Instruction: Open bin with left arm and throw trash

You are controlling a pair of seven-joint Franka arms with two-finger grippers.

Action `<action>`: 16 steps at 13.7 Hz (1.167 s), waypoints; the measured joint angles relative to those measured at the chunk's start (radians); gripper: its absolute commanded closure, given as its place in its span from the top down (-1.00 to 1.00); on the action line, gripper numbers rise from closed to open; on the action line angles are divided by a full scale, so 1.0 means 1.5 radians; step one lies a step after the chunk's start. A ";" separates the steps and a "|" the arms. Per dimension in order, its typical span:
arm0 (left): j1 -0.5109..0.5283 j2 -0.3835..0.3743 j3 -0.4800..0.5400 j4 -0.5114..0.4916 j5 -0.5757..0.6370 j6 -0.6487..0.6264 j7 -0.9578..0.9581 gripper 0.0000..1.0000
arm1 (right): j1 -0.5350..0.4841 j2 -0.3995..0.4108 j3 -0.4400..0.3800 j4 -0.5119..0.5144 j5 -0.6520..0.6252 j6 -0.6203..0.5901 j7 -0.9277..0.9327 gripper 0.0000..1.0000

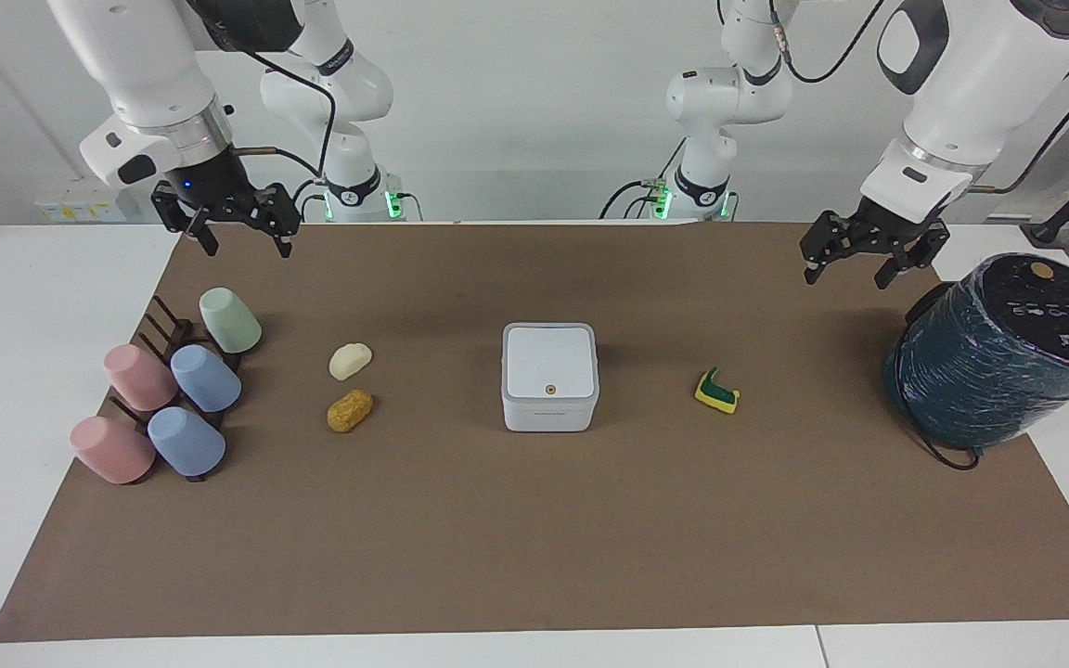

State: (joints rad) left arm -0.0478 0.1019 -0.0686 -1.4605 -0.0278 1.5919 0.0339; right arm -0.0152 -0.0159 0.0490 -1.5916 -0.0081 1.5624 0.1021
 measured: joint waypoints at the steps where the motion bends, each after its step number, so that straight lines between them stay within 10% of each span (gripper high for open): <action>1: 0.000 0.000 0.000 -0.001 0.000 0.008 0.000 1.00 | 0.000 0.000 0.002 0.000 0.000 0.000 0.000 1.00; 7: -0.008 -0.007 -0.009 -0.025 0.000 0.029 -0.001 1.00 | 0.000 0.000 0.004 0.000 0.000 0.000 0.001 1.00; 11: -0.086 -0.032 -0.013 -0.079 0.000 0.055 -0.097 -0.20 | -0.003 0.000 0.002 0.000 0.000 0.000 0.001 1.00; 16: -0.180 -0.036 -0.016 -0.140 -0.026 0.179 -0.284 -0.31 | -0.002 0.000 0.003 0.000 0.000 0.000 0.001 1.00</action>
State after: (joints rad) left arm -0.3181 0.0472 -0.0927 -1.6710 -0.0667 1.8607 -0.3924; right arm -0.0185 -0.0159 0.0533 -1.5919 -0.0085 1.5624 0.1042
